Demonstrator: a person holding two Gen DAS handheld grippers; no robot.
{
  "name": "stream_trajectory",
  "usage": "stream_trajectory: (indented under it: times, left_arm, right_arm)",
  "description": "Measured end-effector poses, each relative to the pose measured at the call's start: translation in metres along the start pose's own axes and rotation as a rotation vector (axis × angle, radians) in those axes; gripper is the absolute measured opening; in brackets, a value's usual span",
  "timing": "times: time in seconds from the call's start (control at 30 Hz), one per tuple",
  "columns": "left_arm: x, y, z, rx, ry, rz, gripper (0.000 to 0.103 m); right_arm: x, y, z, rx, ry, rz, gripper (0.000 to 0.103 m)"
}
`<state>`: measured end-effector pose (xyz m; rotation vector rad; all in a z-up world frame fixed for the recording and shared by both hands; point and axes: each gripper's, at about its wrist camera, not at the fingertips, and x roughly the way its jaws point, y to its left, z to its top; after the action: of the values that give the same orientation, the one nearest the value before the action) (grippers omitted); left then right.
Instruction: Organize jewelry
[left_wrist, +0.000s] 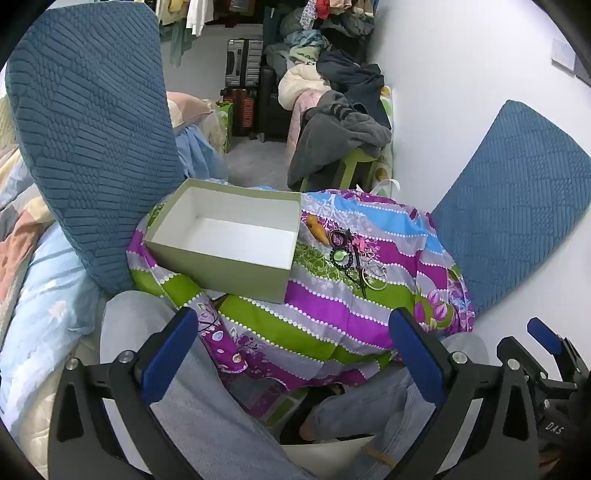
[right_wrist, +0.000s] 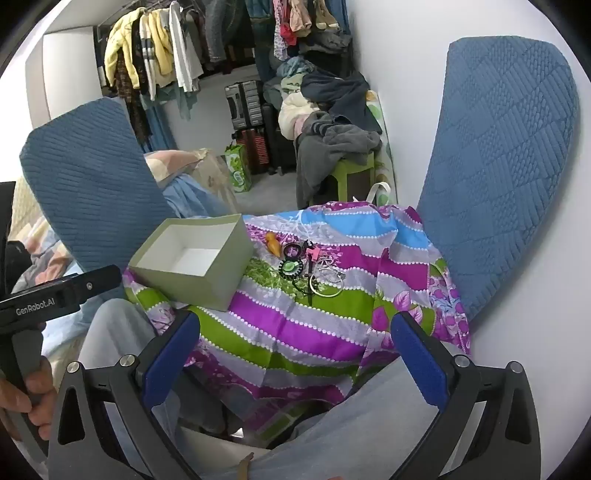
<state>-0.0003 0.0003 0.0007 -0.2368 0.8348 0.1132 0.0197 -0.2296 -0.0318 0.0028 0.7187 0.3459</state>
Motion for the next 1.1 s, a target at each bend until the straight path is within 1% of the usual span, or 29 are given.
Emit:
stream_trajectory:
  times: [0.03,0.17,0.23,0.4,0.53,0.57,0.67,0.83,1.1]
  left_arm:
    - [0.001,-0.001,0.000,0.016,0.010,0.017,0.102]
    - [0.001,-0.004,0.001,0.018,0.004,0.003,0.102]
    - [0.003,-0.002,0.006,0.013,-0.001,0.002,0.102]
    - [-0.003,-0.004,0.007,0.005,-0.012,-0.004,0.102]
    - [-0.006,-0.002,0.010,0.002,-0.021,-0.009,0.102]
    - [-0.008,0.002,0.009,-0.001,-0.027,-0.016,0.102]
    - [-0.007,0.000,0.008,0.004,-0.021,-0.020,0.102]
    - [-0.006,0.002,0.006,0.002,-0.020,-0.027,0.102]
    - [-0.003,-0.002,0.003,0.012,-0.020,-0.009,0.102]
  right_arm:
    - [0.001,0.000,0.001,0.000,-0.002,-0.002,0.103]
    - [0.002,0.003,0.003,-0.008,-0.002,-0.007,0.103]
    - [0.001,0.004,-0.003,-0.016,-0.004,-0.013,0.103]
    - [0.002,0.000,0.002,-0.012,0.007,-0.005,0.103]
    - [0.002,-0.002,-0.002,-0.008,0.008,-0.011,0.103]
    - [0.003,0.000,-0.001,-0.004,0.012,-0.011,0.103]
    - [0.002,0.002,0.000,-0.003,0.010,-0.025,0.103]
    - [0.000,0.002,0.001,-0.010,0.008,-0.026,0.103]
    - [0.002,0.003,0.001,-0.002,0.017,-0.037,0.103]
